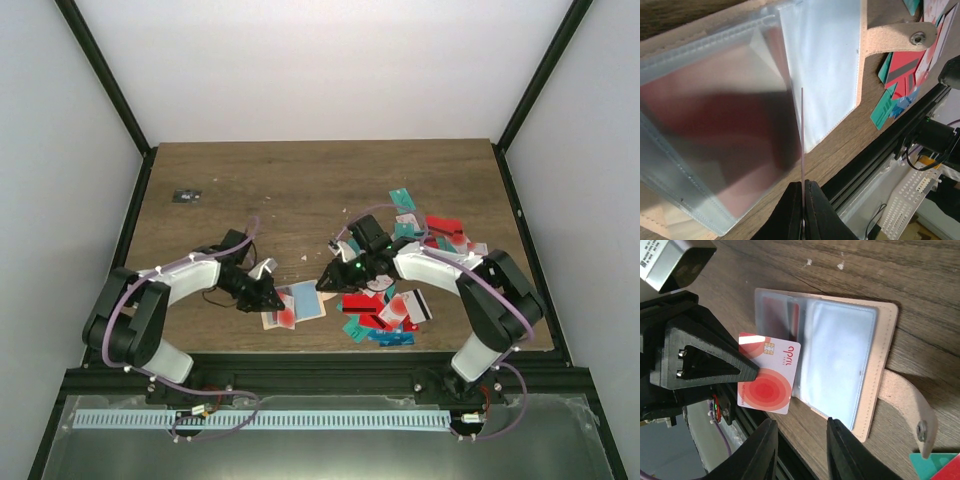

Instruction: Put the credit cards into the card holder

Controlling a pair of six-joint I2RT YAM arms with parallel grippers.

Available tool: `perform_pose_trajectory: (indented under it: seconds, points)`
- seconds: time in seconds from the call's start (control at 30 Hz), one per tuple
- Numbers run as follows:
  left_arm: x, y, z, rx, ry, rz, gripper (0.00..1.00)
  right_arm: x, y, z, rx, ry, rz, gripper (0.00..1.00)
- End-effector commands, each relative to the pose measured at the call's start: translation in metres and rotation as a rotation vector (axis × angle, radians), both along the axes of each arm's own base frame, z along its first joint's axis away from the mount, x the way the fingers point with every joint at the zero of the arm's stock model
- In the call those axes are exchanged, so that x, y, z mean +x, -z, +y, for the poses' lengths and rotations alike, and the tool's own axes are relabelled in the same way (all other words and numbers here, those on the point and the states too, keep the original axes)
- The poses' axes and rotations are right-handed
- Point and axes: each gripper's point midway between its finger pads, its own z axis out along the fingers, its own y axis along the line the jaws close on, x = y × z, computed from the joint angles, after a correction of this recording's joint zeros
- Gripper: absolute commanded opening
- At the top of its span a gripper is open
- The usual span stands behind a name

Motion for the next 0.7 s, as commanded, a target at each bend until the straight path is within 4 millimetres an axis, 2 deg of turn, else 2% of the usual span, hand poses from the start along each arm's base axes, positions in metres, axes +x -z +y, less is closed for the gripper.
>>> perform_pose_trajectory:
  seconds: [0.0,0.67]
  points:
    - [0.007,-0.002,-0.002,-0.002,0.017,-0.015,0.04,0.003,0.003,0.005,-0.004,-0.025,-0.018,0.29]
    - [0.012,0.006,-0.005,0.003,0.033,0.012,0.04,-0.006,0.051,-0.002,-0.077,-0.055,0.052,0.21]
